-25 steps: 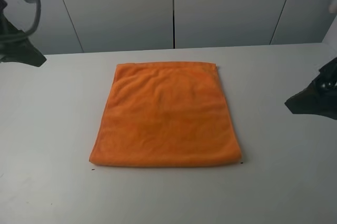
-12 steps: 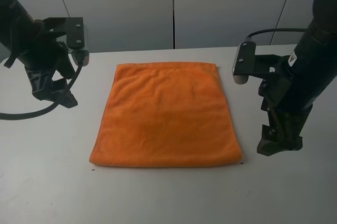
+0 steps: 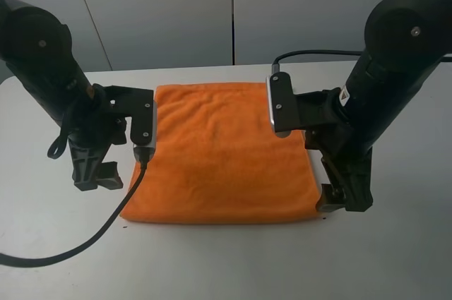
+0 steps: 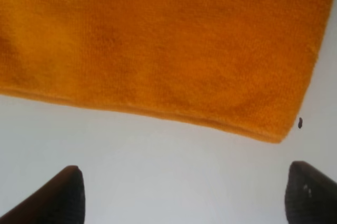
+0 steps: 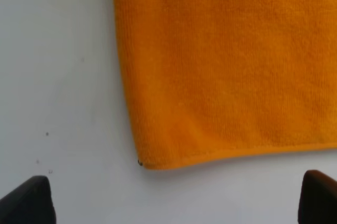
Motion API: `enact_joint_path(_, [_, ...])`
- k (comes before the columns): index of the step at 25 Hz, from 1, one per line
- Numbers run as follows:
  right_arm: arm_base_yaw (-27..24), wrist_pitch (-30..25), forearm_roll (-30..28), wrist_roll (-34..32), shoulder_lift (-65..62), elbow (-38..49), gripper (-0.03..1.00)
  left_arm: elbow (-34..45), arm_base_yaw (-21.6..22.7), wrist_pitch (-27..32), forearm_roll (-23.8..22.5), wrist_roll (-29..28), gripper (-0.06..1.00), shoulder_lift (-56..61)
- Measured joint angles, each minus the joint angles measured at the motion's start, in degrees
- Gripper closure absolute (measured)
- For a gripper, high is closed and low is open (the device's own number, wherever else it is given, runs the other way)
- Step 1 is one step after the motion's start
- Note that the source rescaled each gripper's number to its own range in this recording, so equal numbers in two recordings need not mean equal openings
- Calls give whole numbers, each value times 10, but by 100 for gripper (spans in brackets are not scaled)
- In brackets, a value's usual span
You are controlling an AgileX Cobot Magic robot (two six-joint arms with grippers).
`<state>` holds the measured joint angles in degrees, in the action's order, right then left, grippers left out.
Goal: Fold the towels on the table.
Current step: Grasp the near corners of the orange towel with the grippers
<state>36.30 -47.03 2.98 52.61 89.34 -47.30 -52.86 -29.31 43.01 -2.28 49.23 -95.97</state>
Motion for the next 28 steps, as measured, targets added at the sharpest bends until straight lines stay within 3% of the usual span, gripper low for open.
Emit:
enact_joint_path(9, [1,27,52,74,55,-1,-3,1,-5,0,16,-8,-4,-48])
enact_joint_path(16, [2,44,85,101,55,3,-3,11,-50,0,13,-11,-4,-49])
enact_joint_path(22, [2,91,83,109,72,24,-3,13,-59,-29,-5,-63,-4,-49])
enact_joint_path(28, [2,100,51,110,95,25,-3,34,-59,-69,-34,-93,-4,-49])
